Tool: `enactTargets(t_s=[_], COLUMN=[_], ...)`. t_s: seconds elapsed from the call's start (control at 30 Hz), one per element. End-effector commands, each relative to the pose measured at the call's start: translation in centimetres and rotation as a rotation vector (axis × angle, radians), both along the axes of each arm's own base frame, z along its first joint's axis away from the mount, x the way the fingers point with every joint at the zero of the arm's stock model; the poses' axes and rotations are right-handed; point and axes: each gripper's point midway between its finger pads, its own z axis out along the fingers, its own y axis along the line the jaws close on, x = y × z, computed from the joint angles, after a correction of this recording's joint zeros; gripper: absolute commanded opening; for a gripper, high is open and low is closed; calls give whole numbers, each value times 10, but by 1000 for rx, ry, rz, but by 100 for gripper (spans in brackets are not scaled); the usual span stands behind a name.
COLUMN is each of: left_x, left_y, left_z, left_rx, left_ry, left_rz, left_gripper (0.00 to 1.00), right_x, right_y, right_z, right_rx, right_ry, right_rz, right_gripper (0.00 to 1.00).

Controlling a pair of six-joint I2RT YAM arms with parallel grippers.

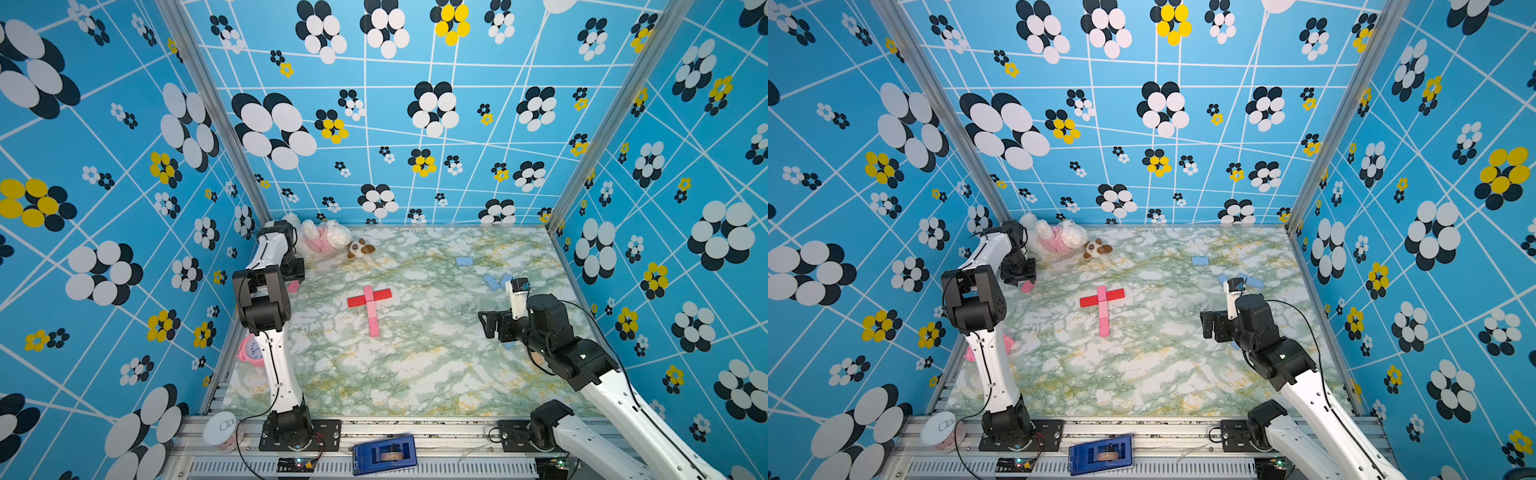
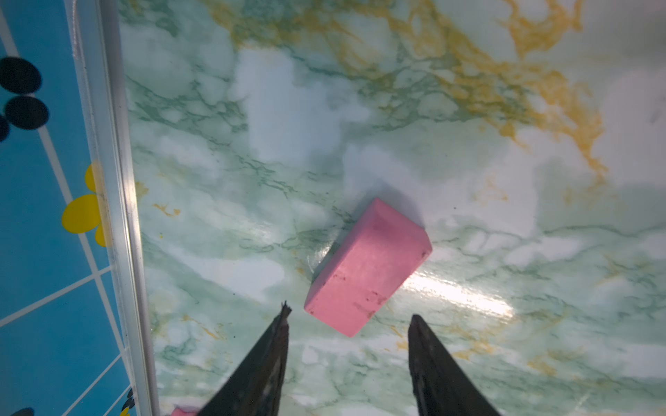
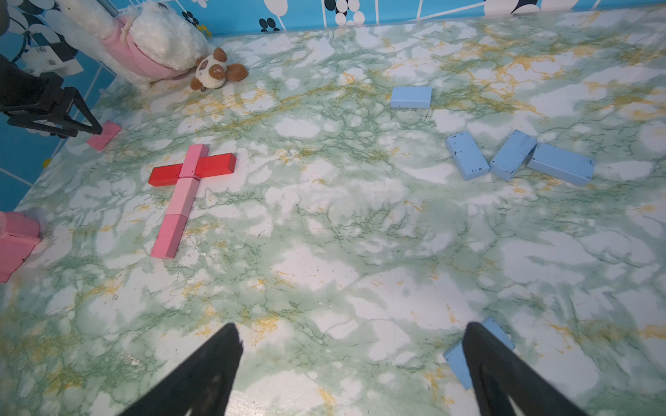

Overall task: Assemble the letter t with building blocks
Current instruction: Pick up the building block from the center of the board.

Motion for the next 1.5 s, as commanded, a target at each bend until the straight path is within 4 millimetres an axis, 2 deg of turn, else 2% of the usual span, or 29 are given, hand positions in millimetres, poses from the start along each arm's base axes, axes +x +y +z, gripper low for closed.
enactTargets(t_s=[0.0, 0.37, 0.73, 0.83, 1.13, 1.27, 1.47], left_x=[1, 5, 9, 10, 5, -3, -16], left_y=[3, -1, -2, -4, -14, -22, -45], left_z=[-10, -22, -27, -24, -13, -3, 20], left_rx=[-5, -60, -84, -89, -115, -102, -64], left_ry=[32, 22, 10, 0, -56, -90, -147], left_rz=[-13, 6, 15, 6, -10, -35, -111], left_gripper=[55, 54, 45, 38, 25, 24, 23], right_x=[2, 2, 2, 2, 1, 0, -2], right_y=[3, 3, 3, 3, 4, 4, 5], right_z=[5, 5, 4, 5, 10, 11, 14], right_rx=[-1, 2, 3, 5, 17, 18, 25], right_ry=[-16, -19, -19, -21, -36, -41, -45], right_rz=[10, 8, 11, 11, 15, 17, 24], right_gripper=[99, 99, 99, 99, 99, 99, 99])
